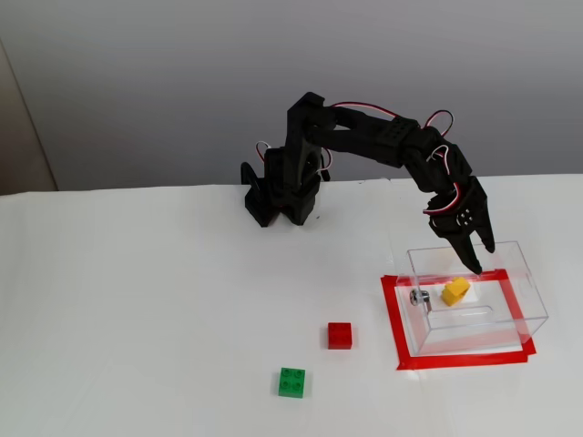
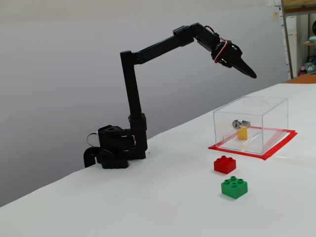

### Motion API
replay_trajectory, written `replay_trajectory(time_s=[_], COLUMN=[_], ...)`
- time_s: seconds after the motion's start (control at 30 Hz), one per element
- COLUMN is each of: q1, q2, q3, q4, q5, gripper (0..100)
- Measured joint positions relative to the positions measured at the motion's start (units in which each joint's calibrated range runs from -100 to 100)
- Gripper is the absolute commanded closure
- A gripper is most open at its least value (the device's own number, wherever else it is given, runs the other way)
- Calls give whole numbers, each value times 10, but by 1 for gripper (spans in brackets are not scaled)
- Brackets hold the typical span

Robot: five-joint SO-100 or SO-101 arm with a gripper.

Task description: Pick the yellow lego brick and place it into the transparent box

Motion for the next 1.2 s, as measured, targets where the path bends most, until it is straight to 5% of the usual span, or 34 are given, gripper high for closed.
replay_trajectory(time_s=[0.37,1.0,1.2], q1=[106,368,451], q2=[-107,-358,-425], q3=[103,365,433], q4=[0,0,0], q5=[0,0,38], gripper=[98,98,98])
